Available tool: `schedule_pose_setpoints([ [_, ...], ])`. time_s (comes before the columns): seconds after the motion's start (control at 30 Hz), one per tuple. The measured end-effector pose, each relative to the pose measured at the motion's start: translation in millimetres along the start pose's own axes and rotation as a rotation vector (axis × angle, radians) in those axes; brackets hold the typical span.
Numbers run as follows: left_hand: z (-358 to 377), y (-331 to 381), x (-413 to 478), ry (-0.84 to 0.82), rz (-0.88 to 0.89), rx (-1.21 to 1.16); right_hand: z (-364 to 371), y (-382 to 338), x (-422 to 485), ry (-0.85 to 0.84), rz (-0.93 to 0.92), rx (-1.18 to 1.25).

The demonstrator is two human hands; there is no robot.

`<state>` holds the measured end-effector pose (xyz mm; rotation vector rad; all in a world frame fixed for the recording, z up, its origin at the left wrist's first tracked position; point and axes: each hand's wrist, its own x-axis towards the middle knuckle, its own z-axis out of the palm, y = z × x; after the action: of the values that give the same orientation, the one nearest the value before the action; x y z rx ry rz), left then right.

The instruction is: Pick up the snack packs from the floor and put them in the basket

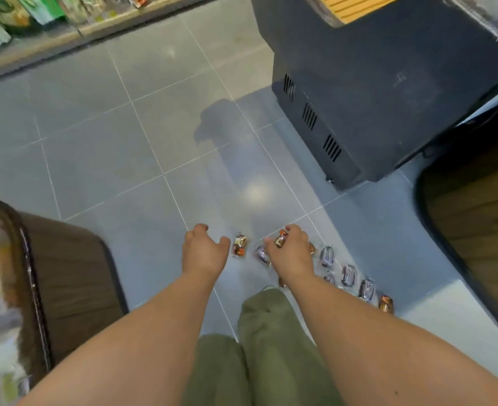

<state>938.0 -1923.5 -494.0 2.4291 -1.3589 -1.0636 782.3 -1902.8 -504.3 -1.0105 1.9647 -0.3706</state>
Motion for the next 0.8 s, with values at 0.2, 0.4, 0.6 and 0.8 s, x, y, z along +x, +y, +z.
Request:
schedule_pose_setpoints([
  [0.2,17,29,67,-0.101,0.055,0.068,9,-17,59,0.008,0.071,-0.012],
  [0.4,57,26,132,-0.209,0.094,0.163,47,-2,117,-0.010,0.134,-0.025],
  [0.6,122,-11,210,-0.346,0.077,0.310,99,48,184,-0.066,0.188,-0.116],
  [0.8,203,-57,287,-0.423,0.077,0.400,158,113,253,-0.134,0.215,-0.208],
])
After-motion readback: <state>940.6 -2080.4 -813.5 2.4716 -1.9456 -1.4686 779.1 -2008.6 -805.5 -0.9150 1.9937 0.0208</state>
